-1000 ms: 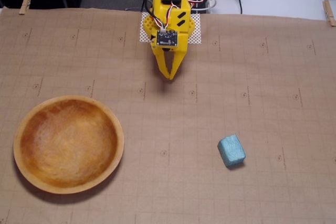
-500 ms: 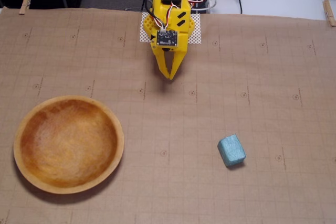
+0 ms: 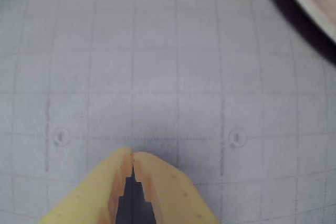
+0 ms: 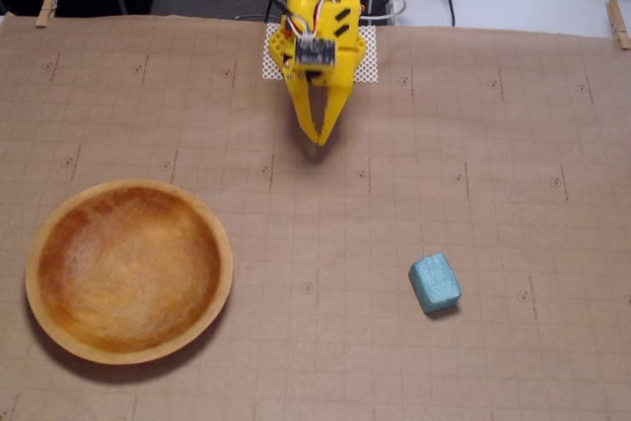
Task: Grasp a blue block and put it in the bowl.
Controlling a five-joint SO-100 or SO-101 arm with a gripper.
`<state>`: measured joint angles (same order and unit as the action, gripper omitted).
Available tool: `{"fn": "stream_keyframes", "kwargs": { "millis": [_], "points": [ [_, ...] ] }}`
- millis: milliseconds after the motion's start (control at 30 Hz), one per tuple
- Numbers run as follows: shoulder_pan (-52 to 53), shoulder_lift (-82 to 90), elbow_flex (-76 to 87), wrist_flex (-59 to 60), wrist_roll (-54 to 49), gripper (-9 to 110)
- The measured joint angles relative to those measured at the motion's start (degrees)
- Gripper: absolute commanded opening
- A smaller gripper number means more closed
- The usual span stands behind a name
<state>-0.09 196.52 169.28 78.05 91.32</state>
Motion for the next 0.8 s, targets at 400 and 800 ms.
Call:
{"fn": "stream_keyframes", "kwargs": {
  "millis": [400,800],
  "points": [
    [-0.18,-1.23,-22.68,0.00,1.14,-3],
    [-0.26,-27.33,-44.21,-2.64,2.90,6]
  ]
}}
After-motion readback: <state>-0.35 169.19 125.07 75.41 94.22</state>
